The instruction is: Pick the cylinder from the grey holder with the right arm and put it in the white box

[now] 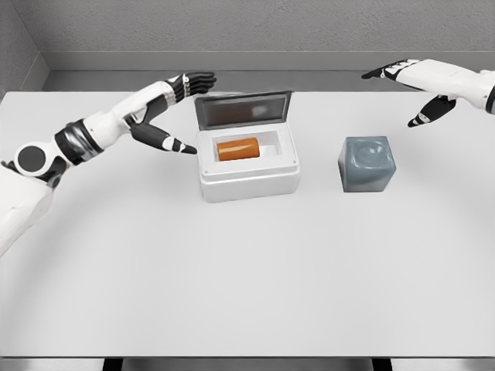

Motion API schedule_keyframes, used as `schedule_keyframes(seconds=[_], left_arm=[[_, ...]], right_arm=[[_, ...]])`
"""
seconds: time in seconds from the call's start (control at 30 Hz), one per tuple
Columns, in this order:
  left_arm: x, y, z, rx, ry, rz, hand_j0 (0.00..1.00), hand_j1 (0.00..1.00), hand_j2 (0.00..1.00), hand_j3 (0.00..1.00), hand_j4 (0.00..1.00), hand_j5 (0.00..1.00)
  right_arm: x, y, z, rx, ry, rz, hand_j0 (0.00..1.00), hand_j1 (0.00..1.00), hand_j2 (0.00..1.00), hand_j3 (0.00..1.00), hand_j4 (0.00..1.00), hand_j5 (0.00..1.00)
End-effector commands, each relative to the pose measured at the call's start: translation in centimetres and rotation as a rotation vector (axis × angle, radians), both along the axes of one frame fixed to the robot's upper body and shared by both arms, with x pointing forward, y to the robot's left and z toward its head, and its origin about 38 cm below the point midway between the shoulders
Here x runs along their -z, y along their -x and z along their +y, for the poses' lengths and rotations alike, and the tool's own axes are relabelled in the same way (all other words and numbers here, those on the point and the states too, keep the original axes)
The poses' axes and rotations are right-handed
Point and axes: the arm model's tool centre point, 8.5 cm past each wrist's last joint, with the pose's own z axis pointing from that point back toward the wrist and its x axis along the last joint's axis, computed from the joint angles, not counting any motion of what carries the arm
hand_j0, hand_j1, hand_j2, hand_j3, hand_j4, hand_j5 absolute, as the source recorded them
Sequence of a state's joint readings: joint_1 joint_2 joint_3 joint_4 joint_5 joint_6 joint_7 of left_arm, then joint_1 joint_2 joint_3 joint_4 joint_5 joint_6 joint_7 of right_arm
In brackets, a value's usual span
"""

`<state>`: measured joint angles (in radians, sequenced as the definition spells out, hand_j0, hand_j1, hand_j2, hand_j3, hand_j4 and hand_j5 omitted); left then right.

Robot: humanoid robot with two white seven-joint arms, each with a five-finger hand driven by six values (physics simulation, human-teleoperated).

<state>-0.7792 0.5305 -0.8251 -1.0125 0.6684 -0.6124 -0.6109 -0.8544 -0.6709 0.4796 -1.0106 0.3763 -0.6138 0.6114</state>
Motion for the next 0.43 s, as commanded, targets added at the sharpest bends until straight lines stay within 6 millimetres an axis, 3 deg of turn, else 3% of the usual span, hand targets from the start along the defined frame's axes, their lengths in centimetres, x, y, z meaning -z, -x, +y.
schedule_keyframes(seconds=[0.0, 0.13, 0.23, 0.3, 0.4], left_arm=[[-1.3, 0.5, 0.4, 0.016, 0.006, -0.025, 1.00, 1.00, 1.00, 1.00, 1.00, 1.00], [-3.0, 1.6, 1.7, 0.032, 0.020, -0.049, 1.00, 1.00, 1.00, 1.00, 1.00, 1.00], [-1.9, 1.6, 2.9, -0.001, 0.009, -0.020, 1.00, 1.00, 1.00, 1.00, 1.00, 1.00], [-0.6, 1.7, 5.3, -0.054, -0.024, 0.012, 1.00, 1.00, 1.00, 1.00, 1.00, 1.00], [-0.2, 1.5, 6.0, -0.078, -0.031, 0.023, 1.00, 1.00, 1.00, 1.00, 1.00, 1.00]], right_arm=[[-0.1, 0.0, -0.1, 0.003, -0.007, 0.000, 1.00, 1.00, 1.00, 1.00, 1.00, 1.00], [-0.1, 0.0, 0.0, 0.002, -0.005, -0.001, 1.00, 1.00, 1.00, 1.00, 1.00, 1.00], [-0.2, 0.0, -0.1, 0.002, -0.006, -0.003, 1.00, 1.00, 1.00, 1.00, 1.00, 1.00], [-0.2, 0.0, -0.1, 0.002, -0.006, -0.003, 1.00, 1.00, 1.00, 1.00, 1.00, 1.00], [-0.5, 0.2, -0.9, 0.015, 0.006, -0.006, 1.00, 1.00, 1.00, 1.00, 1.00, 1.00]])
